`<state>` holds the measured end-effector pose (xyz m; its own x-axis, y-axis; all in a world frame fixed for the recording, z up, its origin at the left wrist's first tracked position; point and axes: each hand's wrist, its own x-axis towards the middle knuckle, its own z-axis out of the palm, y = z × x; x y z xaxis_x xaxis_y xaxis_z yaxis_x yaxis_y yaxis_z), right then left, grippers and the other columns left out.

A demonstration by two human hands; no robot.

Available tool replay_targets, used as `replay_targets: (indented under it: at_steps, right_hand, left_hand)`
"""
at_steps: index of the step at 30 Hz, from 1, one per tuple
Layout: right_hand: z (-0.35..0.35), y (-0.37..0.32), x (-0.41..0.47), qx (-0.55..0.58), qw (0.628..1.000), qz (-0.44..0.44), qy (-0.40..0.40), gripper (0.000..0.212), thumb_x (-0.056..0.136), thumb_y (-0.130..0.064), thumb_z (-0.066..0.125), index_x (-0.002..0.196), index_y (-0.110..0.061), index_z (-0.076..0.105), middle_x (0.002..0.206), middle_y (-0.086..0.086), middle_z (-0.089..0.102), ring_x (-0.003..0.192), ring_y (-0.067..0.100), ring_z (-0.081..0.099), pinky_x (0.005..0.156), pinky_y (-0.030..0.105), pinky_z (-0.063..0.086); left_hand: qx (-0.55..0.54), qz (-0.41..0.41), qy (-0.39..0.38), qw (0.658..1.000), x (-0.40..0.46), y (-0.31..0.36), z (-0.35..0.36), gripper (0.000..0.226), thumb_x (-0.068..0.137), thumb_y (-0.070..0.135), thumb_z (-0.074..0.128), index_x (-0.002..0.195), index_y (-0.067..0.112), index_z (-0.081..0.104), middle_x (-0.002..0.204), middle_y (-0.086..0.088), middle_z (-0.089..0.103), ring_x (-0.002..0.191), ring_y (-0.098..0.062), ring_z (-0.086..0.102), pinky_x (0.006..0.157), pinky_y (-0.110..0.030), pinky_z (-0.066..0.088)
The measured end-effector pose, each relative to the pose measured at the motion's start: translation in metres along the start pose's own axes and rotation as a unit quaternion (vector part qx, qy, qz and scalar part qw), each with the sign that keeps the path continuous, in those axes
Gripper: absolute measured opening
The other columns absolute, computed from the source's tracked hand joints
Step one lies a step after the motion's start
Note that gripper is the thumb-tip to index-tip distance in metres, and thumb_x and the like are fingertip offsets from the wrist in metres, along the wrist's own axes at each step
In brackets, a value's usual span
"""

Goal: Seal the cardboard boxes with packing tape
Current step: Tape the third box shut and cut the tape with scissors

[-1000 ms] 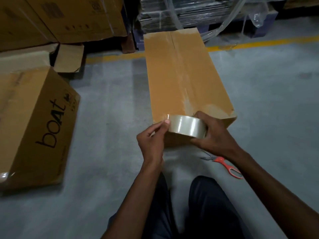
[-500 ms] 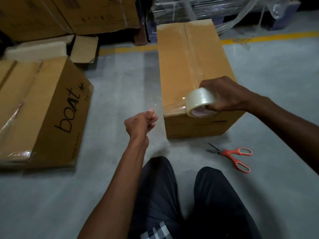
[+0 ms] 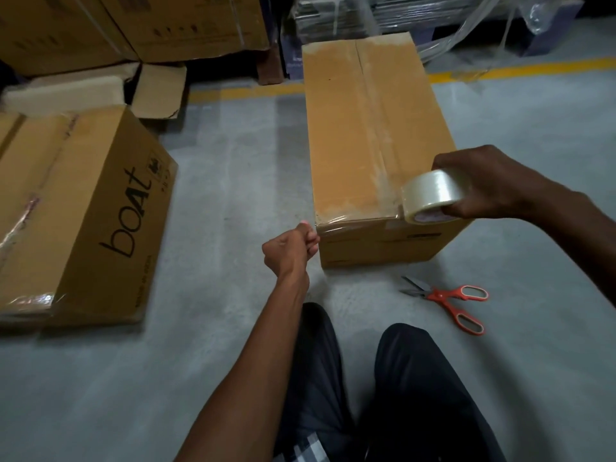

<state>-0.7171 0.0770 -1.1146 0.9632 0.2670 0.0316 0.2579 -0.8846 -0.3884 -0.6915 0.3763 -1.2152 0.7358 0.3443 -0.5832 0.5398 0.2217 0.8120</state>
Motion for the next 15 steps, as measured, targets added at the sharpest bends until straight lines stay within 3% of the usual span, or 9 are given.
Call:
replay_targets:
  at_steps: [6,11,13,15]
  right_hand:
    - [0.0,-0.001,-0.001,-0.002,1.0,-0.01,-0.006,0.043,0.065,-0.043,0.091,0.092,-0.026,0.062,0.082,-0.004,0.065,0.071,0.018,0.06,0.057,0.027,0.042]
    - [-0.004,-0.007,-0.005,-0.003,1.0,-0.007,-0.019,0.052,0.06,-0.07,0.061,0.091,-0.029,0.059,0.081,-0.005,0.062,0.071,0.019,0.059,0.06,0.035,0.049]
    - [-0.004,-0.008,-0.005,-0.017,0.999,-0.007,-0.028,0.051,0.06,-0.066,0.062,0.094,-0.027,0.059,0.082,-0.003,0.063,0.072,0.022,0.059,0.061,0.038,0.05]
    - [-0.004,-0.007,-0.006,-0.032,0.999,-0.006,-0.031,0.045,0.063,-0.051,0.072,0.097,-0.024,0.059,0.084,-0.001,0.062,0.074,0.025,0.059,0.062,0.037,0.05]
  left_hand:
    - [0.029,0.058,0.013,0.998,0.006,-0.006,0.004,0.019,0.089,0.017,0.078,0.07,0.017,0.076,0.066,-0.002,0.076,0.065,-0.015,0.074,0.069,-0.035,0.065]
    - [0.078,0.121,0.025,0.989,0.005,-0.023,0.011,0.021,0.09,0.032,0.075,0.069,0.028,0.074,0.071,0.005,0.074,0.068,-0.008,0.07,0.067,-0.041,0.064]
    - [0.106,0.129,0.045,0.985,0.009,-0.027,0.018,0.015,0.084,0.048,0.073,0.08,0.034,0.07,0.091,0.007,0.072,0.086,-0.015,0.069,0.076,-0.049,0.063]
    - [0.197,0.096,0.046,0.975,0.016,-0.03,0.016,0.037,0.082,0.054,0.074,0.108,0.038,0.055,0.121,0.0,0.062,0.101,-0.026,0.065,0.085,-0.051,0.06]
